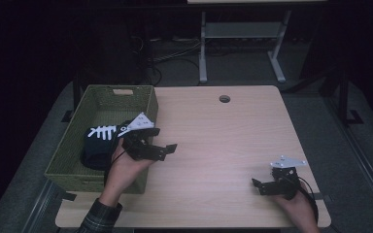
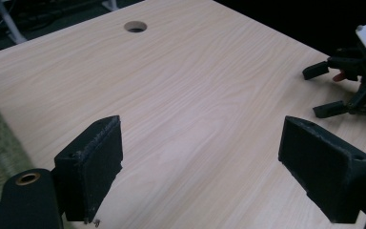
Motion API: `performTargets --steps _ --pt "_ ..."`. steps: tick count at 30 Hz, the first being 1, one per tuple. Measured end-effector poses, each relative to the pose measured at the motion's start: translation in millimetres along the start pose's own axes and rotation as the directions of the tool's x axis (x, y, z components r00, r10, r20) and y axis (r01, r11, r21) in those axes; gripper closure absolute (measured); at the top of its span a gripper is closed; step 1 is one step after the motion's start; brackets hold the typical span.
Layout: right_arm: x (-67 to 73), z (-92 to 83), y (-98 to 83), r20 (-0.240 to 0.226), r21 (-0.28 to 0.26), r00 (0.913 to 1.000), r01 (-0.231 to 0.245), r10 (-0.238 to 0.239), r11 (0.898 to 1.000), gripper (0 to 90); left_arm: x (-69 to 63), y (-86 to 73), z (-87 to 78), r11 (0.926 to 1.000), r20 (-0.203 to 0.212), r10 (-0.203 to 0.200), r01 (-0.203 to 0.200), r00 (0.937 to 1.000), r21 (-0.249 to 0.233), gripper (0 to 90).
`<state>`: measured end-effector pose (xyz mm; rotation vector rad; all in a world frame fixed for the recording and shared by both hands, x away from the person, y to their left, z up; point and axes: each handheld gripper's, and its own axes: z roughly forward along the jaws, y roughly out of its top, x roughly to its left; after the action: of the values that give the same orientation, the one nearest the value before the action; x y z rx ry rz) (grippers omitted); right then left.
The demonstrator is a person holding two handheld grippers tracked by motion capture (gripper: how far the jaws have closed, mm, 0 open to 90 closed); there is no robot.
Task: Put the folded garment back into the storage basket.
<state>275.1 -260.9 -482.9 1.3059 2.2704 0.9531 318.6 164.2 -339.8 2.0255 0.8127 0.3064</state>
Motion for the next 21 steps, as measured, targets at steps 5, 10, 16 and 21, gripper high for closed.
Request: performTargets --steps 5,10,16,21 --pt "0.1 -0.1 0.0 0.001 0.000 1.0000 -0.001 0.001 1.000 1.9 -14.5 0.4 9.3 0.9999 0.027 0.014 -0.014 0.9995 -0.004 14.4" --pt "0.0 0.1 0.0 0.000 0.000 1.0000 -0.001 0.001 1.000 1.9 -27.5 -4.0 21.9 0.9998 0.050 0.021 -0.020 0.9985 -0.008 14.4" --pt "0.1 0.0 0.0 -0.001 0.001 1.0000 -0.002 0.002 1.000 1.9 -37.9 -11.3 38.5 0.9984 0.051 0.056 -0.056 0.9971 0.004 14.4" --pt "-0.2 0.2 0.1 0.001 0.000 1.0000 0.002 -0.002 1.000 1.9 -41.3 -20.2 52.2 0.9967 0.051 0.075 -0.077 0.9958 0.027 14.5"
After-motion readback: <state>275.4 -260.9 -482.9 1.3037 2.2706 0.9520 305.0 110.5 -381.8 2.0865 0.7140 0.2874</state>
